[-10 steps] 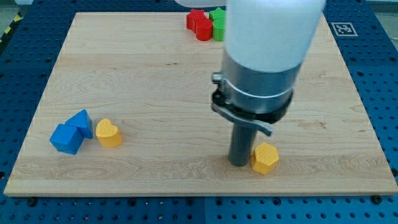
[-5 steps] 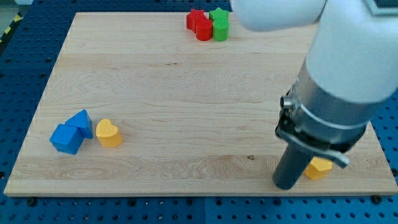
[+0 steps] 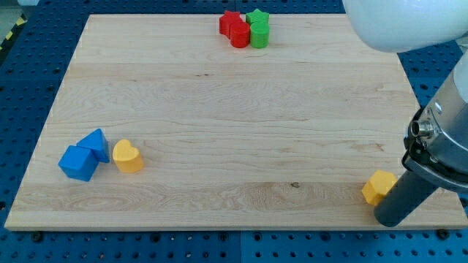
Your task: Slide the yellow hexagon towards the bottom right corner
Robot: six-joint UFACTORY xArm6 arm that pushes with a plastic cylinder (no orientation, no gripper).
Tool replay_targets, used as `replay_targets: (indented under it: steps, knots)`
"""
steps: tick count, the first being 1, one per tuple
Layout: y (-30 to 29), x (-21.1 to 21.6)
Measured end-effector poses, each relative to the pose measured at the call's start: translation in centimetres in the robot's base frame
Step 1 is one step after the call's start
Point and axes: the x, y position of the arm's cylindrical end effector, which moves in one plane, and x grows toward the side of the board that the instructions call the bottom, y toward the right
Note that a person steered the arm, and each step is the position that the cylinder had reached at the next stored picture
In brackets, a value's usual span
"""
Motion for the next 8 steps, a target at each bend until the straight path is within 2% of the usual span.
replay_targets:
  steps: [4, 6, 8]
  knots:
    - [-0.5, 0.0]
    - [2.1, 0.0]
    - [1.9, 0.0]
